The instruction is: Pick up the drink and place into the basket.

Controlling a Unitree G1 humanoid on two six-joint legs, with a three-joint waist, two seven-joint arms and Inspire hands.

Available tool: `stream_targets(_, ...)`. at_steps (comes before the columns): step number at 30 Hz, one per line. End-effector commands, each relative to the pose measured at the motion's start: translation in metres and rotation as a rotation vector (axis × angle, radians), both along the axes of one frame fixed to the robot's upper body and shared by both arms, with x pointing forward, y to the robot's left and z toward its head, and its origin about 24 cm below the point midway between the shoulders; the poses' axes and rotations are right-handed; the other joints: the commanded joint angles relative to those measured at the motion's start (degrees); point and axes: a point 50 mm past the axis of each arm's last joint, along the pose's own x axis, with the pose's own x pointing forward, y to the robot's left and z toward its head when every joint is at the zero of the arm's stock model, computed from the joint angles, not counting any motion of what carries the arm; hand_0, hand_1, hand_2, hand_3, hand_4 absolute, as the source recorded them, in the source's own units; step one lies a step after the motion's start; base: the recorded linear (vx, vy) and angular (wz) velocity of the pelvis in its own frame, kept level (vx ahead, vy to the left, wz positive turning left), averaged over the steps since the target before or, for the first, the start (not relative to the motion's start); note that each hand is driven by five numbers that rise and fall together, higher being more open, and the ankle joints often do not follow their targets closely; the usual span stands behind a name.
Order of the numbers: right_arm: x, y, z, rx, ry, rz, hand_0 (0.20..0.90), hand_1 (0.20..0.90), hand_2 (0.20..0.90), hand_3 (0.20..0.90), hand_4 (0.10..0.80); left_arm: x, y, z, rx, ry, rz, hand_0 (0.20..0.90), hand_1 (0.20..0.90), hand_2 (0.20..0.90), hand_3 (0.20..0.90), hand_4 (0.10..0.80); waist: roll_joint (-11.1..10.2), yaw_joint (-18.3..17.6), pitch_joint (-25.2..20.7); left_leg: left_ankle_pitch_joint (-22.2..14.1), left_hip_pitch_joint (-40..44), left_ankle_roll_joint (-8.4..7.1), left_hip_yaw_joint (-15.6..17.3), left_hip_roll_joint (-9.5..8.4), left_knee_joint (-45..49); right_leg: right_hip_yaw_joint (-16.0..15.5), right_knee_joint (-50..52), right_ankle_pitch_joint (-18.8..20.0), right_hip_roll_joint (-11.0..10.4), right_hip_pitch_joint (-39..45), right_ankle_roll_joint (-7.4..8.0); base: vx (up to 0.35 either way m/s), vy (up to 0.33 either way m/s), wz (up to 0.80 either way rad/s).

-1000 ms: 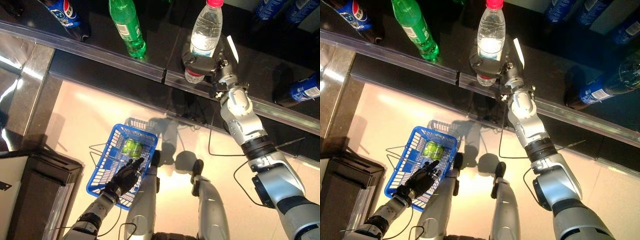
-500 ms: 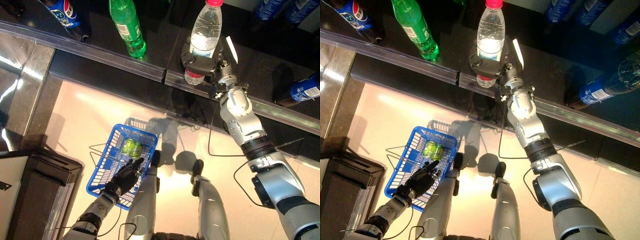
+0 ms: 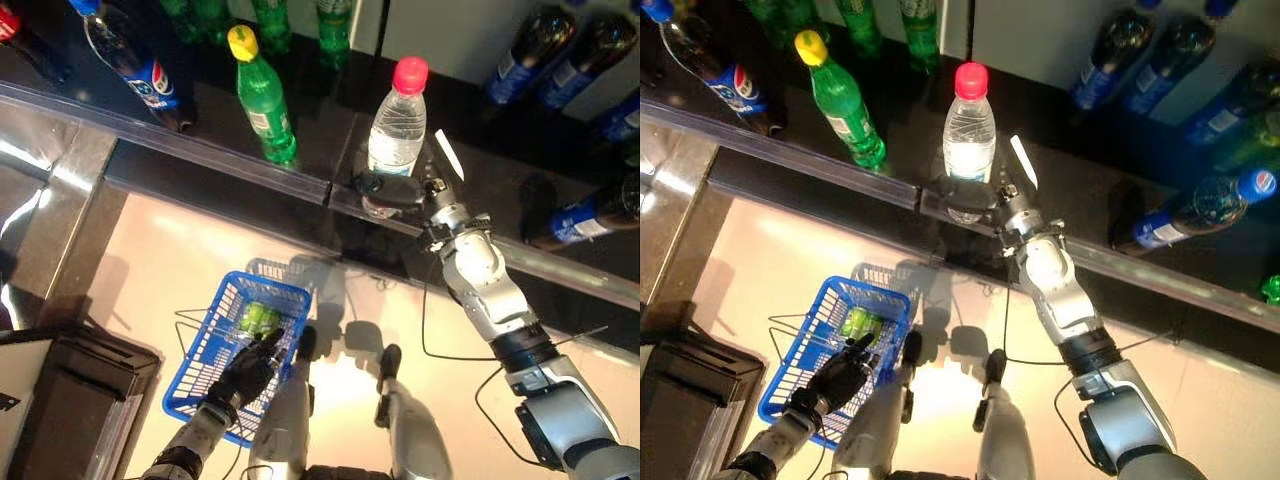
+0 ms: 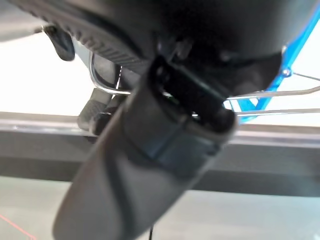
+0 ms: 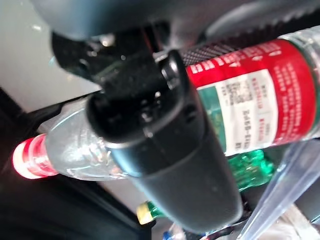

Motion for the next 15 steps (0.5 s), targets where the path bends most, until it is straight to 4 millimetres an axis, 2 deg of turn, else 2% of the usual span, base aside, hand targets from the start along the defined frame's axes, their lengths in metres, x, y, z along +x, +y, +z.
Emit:
stream_targets(1, -0.035, 0.011, 0.077, 0.143, -0.408, 0.147, 0.3, 0.3, 0.3, 0.2, 0.1, -0.001, -0.034, 0.009, -0.119, -0.188, -0.121, 0.3, 0.3, 0.3, 0.2, 0.1, -1.1, -0.9, -15.3, -2.0, 1.5, 0.25, 0.1, -0.51, -1.0, 0.3, 1.2, 0.8, 0.1, -0.7, -1.38, 0.134, 0.004, 0.03)
stream_targets(8, -0.041, 0.009, 0.048, 0.131, -0.315, 0.137, 0.3, 0.3, 0.3, 0.2, 0.1, -0.001, -0.033, 0.014, -0.123, -0.262, -0.107, 0.3, 0.3, 0.3, 0.2, 0.1, -1.4, -0.7, -21.1, -1.8, 4.8, -0.58, 1.0, 0.18, -3.3, -1.7, -3.7, 2.5, -0.1, 4.3, -0.71, 0.107, 0.005, 0.13)
stream_targets(15, -0.048, 0.0, 0.024, 0.132, -0.238, 0.149, 0.3, 0.3, 0.3, 0.2, 0.1, 0.003, -0.036, 0.028, -0.137, -0.392, -0.118, 0.3, 0.3, 0.3, 0.2, 0.1, -1.4, 0.0, -23.8, -2.5, 7.1, -0.56, 1.8, 0.54, -3.3, -2.6, -4.5, 2.5, -0.4, 6.4, -0.53, 0.055, 0.022, 0.0)
